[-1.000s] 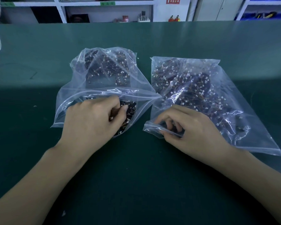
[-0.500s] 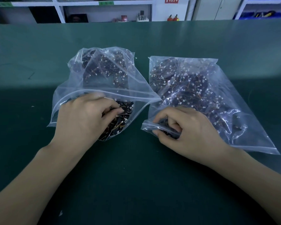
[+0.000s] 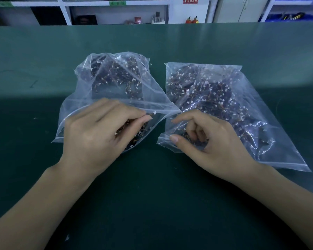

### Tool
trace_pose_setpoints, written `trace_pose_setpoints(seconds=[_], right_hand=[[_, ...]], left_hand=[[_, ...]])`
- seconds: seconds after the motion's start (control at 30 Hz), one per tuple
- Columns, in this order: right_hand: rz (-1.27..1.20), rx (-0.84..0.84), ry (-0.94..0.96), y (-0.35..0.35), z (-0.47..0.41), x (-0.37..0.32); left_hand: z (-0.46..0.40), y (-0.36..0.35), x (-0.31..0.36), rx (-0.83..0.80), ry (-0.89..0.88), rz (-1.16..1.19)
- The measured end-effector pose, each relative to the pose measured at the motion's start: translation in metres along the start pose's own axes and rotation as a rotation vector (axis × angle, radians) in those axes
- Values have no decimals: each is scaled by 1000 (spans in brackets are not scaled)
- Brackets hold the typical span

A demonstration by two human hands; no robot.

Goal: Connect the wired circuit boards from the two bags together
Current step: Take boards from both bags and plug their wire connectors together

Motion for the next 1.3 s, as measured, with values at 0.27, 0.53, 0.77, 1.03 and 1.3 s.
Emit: trace_pose_setpoints(seconds=[0.27, 0.53, 0.77, 1.03, 1.3], right_hand=[[-42, 67, 80, 3, 0, 0], [-46, 164, 195, 14, 0, -8], [-109, 212, 198, 20, 0, -13], [-153, 155, 169, 13, -1, -13], [-151, 105, 150, 10, -3, -13]], left_hand=[[8, -14, 10, -48, 137, 268], [9, -22, 14, -98, 230, 445], [10, -26, 9, -117, 243, 359], [10, -26, 8, -126, 236, 330], [12, -31, 9, -163, 228, 343]])
Point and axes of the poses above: each hand's wrist, its own z-axis away from the middle knuckle, its own y-axis out of the back of the hand, x = y × z, the point moved 9 cm from there along -z, towards the middle knuckle, and after that the axes turned 5 degrees about y, right-handed, at the moved point
